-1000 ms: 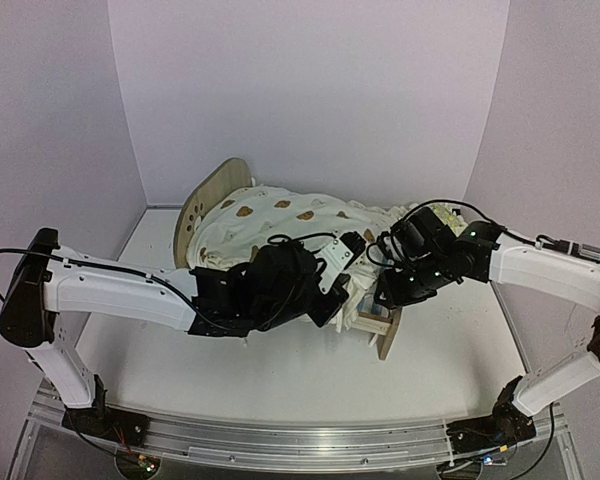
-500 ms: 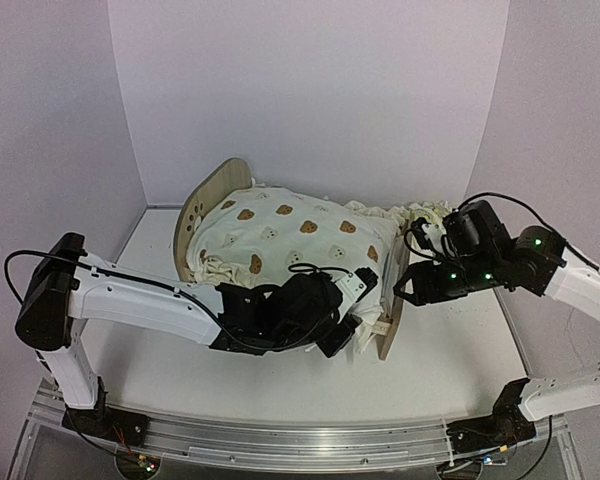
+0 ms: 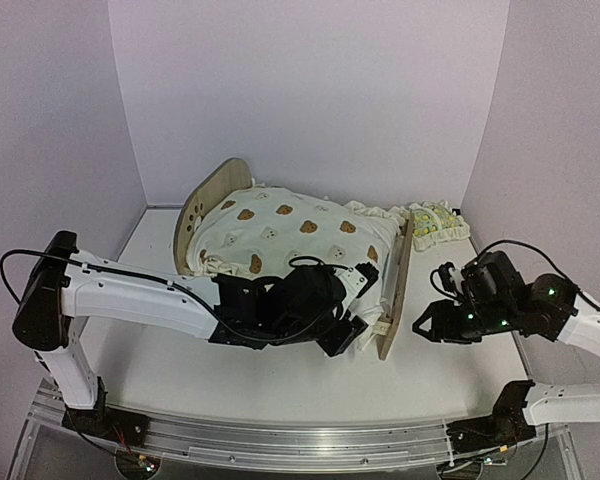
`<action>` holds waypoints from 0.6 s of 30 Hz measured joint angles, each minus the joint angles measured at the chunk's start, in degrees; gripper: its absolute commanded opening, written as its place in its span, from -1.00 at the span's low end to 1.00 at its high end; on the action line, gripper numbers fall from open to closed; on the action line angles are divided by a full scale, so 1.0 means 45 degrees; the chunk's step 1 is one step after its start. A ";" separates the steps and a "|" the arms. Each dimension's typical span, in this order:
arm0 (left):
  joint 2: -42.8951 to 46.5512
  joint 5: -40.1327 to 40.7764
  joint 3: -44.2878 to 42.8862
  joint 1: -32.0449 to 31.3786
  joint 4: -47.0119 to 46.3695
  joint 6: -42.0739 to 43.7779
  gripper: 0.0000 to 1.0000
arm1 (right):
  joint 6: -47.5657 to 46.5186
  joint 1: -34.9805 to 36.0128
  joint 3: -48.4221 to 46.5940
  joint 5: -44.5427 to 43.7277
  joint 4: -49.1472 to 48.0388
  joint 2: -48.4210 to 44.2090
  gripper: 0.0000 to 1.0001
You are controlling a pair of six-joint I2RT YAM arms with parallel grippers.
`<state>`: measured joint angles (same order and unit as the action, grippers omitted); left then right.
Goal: Set up the pet bed
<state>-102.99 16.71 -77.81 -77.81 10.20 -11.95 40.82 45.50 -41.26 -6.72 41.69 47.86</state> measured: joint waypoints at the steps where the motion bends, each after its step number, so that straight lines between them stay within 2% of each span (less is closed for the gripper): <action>1: 0.0077 -0.0003 0.0043 -0.0077 0.0179 -0.0077 0.05 | 0.0171 0.0014 0.0157 -0.0125 -0.0014 -0.0091 0.12; 7: 0.0147 0.0241 0.0151 -0.1393 0.1160 -0.0269 0.06 | 0.0511 0.0038 0.0386 -0.0925 -0.0207 -0.0228 0.19; 12: -0.0601 0.0389 0.0152 -0.2525 0.0996 -0.0365 0.01 | 0.0462 0.0038 0.0278 -0.1484 -0.0358 -0.0291 0.19; 18: -0.2676 0.1334 0.0123 -0.2267 0.0121 -0.0505 -0.02 | 0.0415 0.0038 0.0278 -0.1682 -0.0365 -0.0910 0.20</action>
<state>-115.04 22.71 -77.25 -88.01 10.75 -14.22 42.69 45.67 -40.01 -14.29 40.05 43.77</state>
